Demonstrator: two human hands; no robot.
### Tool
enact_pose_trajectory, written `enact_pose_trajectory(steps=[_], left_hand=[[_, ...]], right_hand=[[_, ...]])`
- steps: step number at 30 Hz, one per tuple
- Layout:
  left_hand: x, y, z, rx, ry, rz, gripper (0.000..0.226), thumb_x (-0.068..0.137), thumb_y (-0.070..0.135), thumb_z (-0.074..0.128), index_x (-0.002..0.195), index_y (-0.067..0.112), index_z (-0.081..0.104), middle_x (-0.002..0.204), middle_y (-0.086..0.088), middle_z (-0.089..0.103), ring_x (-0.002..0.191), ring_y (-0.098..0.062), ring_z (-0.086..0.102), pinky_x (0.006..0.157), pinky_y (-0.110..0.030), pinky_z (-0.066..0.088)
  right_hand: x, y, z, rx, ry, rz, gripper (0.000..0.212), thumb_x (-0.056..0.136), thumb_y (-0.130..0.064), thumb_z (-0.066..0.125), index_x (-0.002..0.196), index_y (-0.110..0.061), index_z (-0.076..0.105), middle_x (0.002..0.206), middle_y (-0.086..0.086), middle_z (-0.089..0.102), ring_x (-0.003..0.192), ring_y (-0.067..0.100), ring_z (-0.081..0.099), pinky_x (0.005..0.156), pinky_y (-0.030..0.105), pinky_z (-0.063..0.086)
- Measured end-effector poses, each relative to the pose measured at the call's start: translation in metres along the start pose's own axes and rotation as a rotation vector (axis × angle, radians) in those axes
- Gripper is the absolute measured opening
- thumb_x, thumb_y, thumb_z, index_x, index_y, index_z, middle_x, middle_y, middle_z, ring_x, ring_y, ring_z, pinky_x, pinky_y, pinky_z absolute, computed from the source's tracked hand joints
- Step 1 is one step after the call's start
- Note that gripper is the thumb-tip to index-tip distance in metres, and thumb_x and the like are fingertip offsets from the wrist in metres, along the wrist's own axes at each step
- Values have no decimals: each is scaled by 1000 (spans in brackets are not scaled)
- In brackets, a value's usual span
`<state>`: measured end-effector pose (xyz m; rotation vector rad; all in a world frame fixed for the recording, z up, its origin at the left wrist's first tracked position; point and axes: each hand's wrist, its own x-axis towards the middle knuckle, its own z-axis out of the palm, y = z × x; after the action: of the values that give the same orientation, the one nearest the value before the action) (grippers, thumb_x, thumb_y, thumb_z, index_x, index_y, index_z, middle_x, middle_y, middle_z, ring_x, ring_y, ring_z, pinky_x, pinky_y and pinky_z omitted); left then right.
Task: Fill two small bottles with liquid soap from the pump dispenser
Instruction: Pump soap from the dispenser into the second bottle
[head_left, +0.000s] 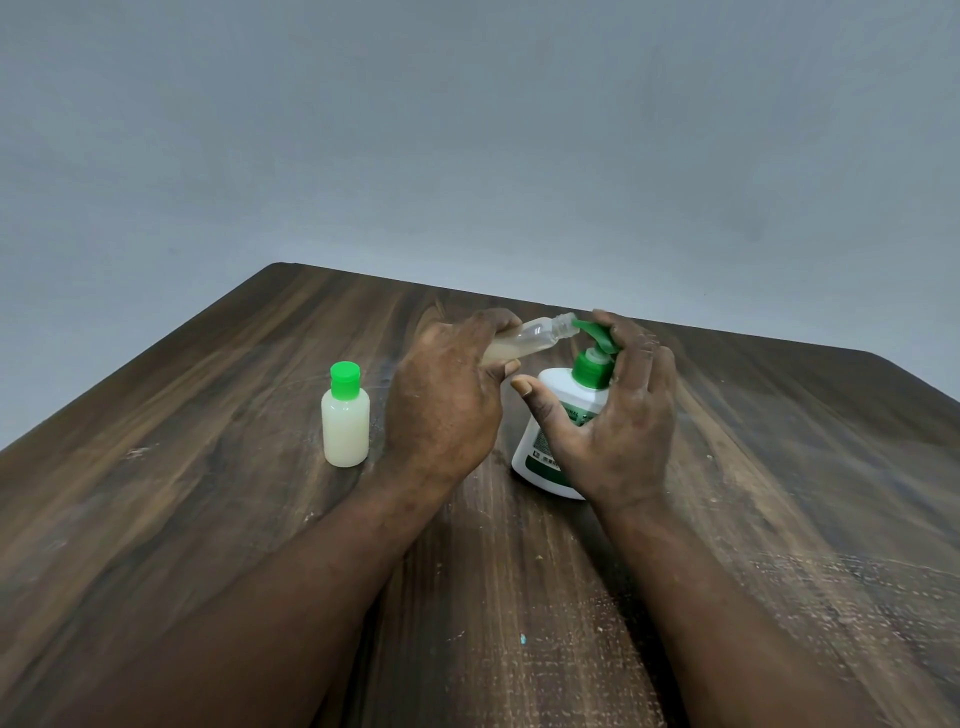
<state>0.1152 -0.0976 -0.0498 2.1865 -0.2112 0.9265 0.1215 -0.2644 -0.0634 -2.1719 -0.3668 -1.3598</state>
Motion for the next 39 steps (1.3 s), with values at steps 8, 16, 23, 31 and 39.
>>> enact_pose_trajectory(steps=[8, 16, 23, 31, 39], left_hand=[[-1, 2, -3, 25, 2, -10, 34, 96, 32, 71, 126, 43, 60, 105, 7, 62, 82, 0, 49, 60, -7, 26], [-1, 3, -3, 18, 0, -10, 33, 96, 34, 69, 126, 44, 60, 106, 8, 63, 82, 1, 49, 58, -5, 27], [-1, 2, -3, 6, -2, -24, 34, 96, 32, 71, 126, 44, 59, 105, 9, 62, 77, 7, 47, 58, -5, 28], [0, 1, -3, 7, 9, -1, 34, 96, 32, 70, 126, 43, 60, 106, 12, 65, 86, 2, 48, 62, -5, 27], [-1, 2, -4, 13, 7, -19, 34, 96, 32, 71, 125, 44, 60, 107, 9, 63, 84, 2, 48, 60, -5, 27]], right_hand=[[-3, 1, 0, -6, -5, -17, 89, 83, -76, 70, 139, -9, 56, 123, 6, 61, 108, 22, 54, 88, 41, 53], [0, -1, -1, -3, -18, 5, 92, 82, -75, 71, 142, -7, 55, 124, 8, 61, 111, 24, 54, 88, 44, 55], [-4, 0, -1, 9, 12, -38, 87, 85, -79, 64, 139, -12, 52, 125, 7, 60, 110, 20, 53, 88, 40, 54], [1, -1, -4, 5, -22, -5, 91, 83, -77, 70, 141, -9, 57, 123, 5, 61, 110, 24, 56, 88, 47, 54], [-4, 0, 1, 10, 17, -26, 84, 86, -79, 64, 137, -14, 52, 122, 5, 60, 108, 10, 45, 90, 32, 46]])
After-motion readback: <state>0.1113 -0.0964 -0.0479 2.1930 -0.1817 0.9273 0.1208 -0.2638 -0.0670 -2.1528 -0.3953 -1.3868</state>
